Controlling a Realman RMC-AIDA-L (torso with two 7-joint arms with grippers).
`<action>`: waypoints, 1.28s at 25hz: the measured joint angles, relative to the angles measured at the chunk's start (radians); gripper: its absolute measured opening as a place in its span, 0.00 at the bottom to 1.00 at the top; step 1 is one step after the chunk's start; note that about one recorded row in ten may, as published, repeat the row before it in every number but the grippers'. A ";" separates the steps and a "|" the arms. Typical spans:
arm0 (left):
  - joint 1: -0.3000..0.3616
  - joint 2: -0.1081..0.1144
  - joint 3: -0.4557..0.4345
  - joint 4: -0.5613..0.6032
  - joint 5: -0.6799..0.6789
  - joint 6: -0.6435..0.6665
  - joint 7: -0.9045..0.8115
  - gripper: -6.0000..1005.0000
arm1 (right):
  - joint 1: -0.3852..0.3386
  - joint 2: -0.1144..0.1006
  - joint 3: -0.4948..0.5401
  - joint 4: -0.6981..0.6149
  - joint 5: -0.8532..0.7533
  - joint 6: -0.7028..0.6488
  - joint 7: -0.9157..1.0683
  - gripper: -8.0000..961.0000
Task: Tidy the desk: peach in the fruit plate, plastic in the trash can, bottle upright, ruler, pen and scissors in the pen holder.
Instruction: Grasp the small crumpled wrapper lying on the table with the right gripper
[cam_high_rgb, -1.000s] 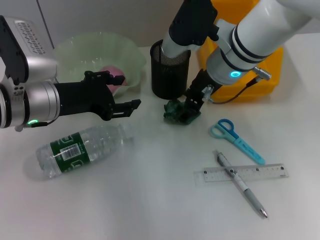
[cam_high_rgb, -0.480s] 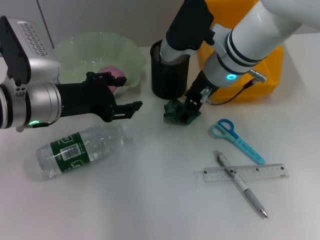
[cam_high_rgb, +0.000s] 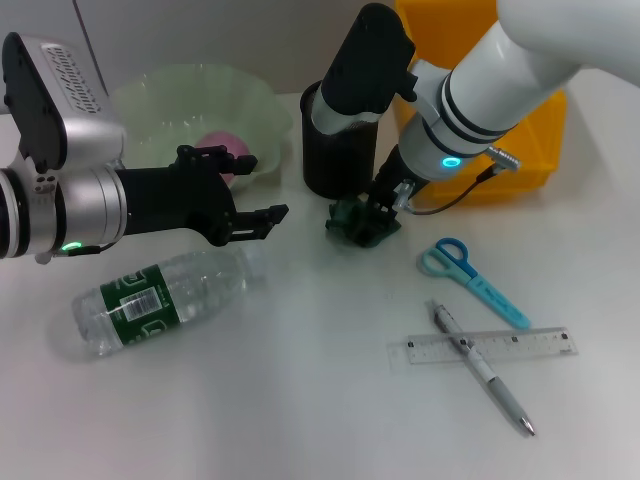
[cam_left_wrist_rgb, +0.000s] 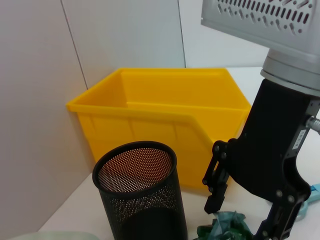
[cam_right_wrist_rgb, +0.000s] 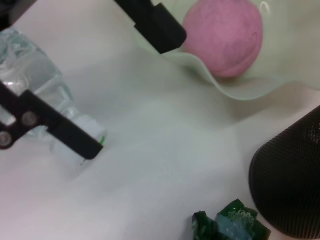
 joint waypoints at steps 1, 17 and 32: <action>0.000 0.000 0.000 0.000 0.000 0.000 0.000 0.71 | 0.000 0.000 0.000 0.004 0.003 0.006 -0.001 0.73; -0.001 -0.001 0.001 -0.002 0.000 -0.001 0.000 0.71 | 0.005 0.000 -0.010 0.045 0.009 0.057 -0.003 0.73; 0.004 -0.002 0.001 0.000 0.000 0.002 0.000 0.71 | 0.004 0.002 -0.011 0.047 0.009 0.085 -0.003 0.58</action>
